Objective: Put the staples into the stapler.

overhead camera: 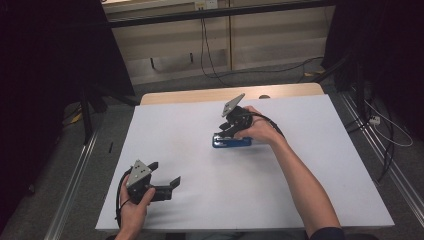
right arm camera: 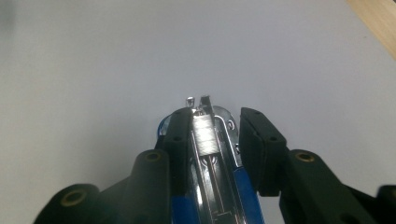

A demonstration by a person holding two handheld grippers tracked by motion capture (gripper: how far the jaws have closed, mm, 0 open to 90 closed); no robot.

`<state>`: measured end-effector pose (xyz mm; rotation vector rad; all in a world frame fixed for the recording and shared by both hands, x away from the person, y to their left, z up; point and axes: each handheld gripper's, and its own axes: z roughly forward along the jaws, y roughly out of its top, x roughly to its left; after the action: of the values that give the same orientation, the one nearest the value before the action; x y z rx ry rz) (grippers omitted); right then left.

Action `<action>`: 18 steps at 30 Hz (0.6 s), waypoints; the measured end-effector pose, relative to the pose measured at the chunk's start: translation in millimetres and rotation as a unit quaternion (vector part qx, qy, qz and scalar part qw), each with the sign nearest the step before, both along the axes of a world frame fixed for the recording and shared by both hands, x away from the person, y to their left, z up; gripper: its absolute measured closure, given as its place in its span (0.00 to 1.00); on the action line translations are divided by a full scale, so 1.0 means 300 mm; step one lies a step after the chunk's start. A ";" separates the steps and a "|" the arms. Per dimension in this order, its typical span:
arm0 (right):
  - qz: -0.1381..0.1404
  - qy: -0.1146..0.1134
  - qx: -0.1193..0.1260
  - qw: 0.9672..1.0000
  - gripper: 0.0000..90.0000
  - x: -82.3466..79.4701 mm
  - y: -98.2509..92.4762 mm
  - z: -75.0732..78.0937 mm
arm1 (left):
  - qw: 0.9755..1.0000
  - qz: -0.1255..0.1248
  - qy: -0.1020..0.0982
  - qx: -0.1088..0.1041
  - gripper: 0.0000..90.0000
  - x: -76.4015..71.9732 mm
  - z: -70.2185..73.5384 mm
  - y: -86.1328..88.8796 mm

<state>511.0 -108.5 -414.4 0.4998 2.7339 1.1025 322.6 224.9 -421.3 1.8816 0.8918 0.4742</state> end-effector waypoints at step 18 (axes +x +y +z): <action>-0.116 -0.008 0.055 0.992 0.20 -0.050 -0.038 -0.002 | 1.000 0.001 -0.001 0.000 0.04 0.002 -0.001 0.000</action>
<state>495.9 -119.9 -415.0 0.7985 2.5311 1.1921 323.2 225.0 -421.6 1.8801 0.8918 0.4762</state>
